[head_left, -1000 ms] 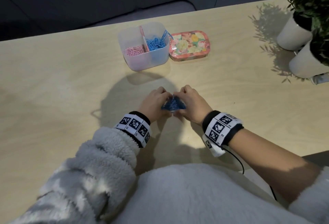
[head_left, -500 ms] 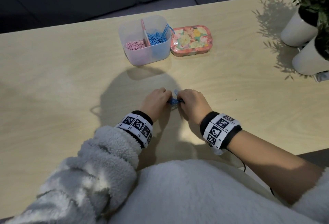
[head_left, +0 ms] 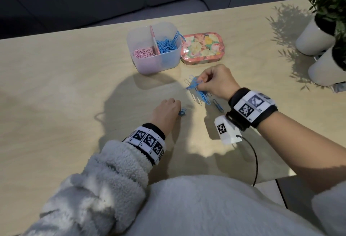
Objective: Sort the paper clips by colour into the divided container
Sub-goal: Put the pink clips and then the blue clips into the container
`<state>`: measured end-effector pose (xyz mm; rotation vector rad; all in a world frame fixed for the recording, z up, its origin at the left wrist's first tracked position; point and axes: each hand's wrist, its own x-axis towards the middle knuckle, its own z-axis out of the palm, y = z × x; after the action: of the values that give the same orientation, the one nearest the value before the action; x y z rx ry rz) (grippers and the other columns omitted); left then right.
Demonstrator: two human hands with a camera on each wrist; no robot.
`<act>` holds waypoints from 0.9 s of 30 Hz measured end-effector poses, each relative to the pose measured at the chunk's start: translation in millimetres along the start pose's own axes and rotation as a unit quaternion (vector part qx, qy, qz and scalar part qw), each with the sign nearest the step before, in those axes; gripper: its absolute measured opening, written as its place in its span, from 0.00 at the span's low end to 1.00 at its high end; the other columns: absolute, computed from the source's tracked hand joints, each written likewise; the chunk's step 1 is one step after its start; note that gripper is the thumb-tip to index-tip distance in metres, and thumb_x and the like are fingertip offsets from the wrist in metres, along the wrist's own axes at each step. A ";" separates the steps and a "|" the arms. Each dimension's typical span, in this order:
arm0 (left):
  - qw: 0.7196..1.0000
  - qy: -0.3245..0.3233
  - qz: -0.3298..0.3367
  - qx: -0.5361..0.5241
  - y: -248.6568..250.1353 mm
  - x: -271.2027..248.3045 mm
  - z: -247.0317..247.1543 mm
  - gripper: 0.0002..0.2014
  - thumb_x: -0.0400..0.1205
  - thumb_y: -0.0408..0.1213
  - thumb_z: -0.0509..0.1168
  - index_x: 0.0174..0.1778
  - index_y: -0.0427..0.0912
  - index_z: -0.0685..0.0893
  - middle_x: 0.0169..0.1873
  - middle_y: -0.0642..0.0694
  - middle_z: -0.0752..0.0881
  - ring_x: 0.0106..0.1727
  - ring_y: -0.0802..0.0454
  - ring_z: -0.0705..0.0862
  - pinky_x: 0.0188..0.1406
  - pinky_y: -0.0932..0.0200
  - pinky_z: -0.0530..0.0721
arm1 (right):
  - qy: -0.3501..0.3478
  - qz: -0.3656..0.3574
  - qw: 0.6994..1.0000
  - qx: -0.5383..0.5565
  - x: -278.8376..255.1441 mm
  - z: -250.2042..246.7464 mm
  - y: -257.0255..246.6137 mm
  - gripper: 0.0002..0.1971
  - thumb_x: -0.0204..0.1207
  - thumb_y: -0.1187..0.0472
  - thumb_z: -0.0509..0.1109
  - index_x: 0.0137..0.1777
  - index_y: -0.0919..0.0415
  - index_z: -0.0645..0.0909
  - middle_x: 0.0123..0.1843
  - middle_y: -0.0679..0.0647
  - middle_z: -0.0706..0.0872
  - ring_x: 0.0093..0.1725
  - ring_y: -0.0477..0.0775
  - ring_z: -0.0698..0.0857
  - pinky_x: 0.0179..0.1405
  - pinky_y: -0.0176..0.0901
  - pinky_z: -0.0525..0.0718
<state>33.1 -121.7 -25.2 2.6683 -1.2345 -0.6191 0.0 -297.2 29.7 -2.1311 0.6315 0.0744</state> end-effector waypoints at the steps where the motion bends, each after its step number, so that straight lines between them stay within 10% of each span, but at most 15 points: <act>1: 1.000 0.000 0.005 0.002 -1.8 -0.7 -0.8 0.08 0.81 0.26 0.58 0.55 0.35 0.76 0.53 0.36 0.81 0.55 0.38 0.79 0.51 0.48 0.77 | -0.008 -0.008 1.000 0.013 8.2 -5.7 -9.8 0.06 0.63 0.74 0.76 0.33 0.64 0.84 0.27 0.54 0.82 0.19 0.39 0.78 0.22 0.25 0.77; 7: 1.000 0.012 0.011 -0.003 -11.9 -9.8 -3.2 0.08 0.83 0.30 0.55 0.58 0.36 0.74 0.54 0.38 0.81 0.54 0.41 0.79 0.52 0.51 0.75 | 0.036 -0.045 0.998 0.017 71.0 -19.1 -73.6 0.14 0.60 0.73 0.75 0.23 0.55 0.79 0.14 0.45 0.79 0.15 0.39 0.78 0.19 0.33 0.81; 14: 0.999 0.007 -0.024 -0.037 -18.2 -18.4 -2.2 0.10 0.84 0.31 0.54 0.59 0.34 0.74 0.56 0.36 0.80 0.55 0.38 0.77 0.53 0.47 0.73 | 0.063 -0.054 0.989 -0.123 123.4 3.1 -112.6 0.01 0.66 0.67 0.74 0.35 0.63 0.87 0.36 0.57 0.87 0.31 0.48 0.86 0.44 0.49 0.90; 19: 0.991 0.066 -0.030 -0.115 -21.7 -8.3 -28.3 0.13 0.80 0.33 0.62 0.59 0.31 0.75 0.55 0.32 0.81 0.55 0.35 0.79 0.53 0.43 0.73 | 0.018 -0.054 0.989 -0.134 114.0 3.8 -114.6 0.11 0.76 0.69 0.62 0.50 0.66 0.86 0.56 0.64 0.87 0.49 0.60 0.87 0.59 0.52 0.86; 27: 0.965 0.212 -0.083 -0.128 -18.2 71.2 -117.1 0.11 0.80 0.26 0.58 0.57 0.30 0.77 0.56 0.31 0.82 0.59 0.37 0.79 0.54 0.49 0.71 | 0.009 -0.008 1.000 0.011 40.3 -30.9 -34.6 0.14 0.76 0.70 0.62 0.30 0.59 0.77 0.33 0.62 0.84 0.19 0.43 0.83 0.31 0.50 0.86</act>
<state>136.4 -169.1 53.7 2.5164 -0.7645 -0.1867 45.7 -321.2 63.1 -2.1175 0.6231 0.0390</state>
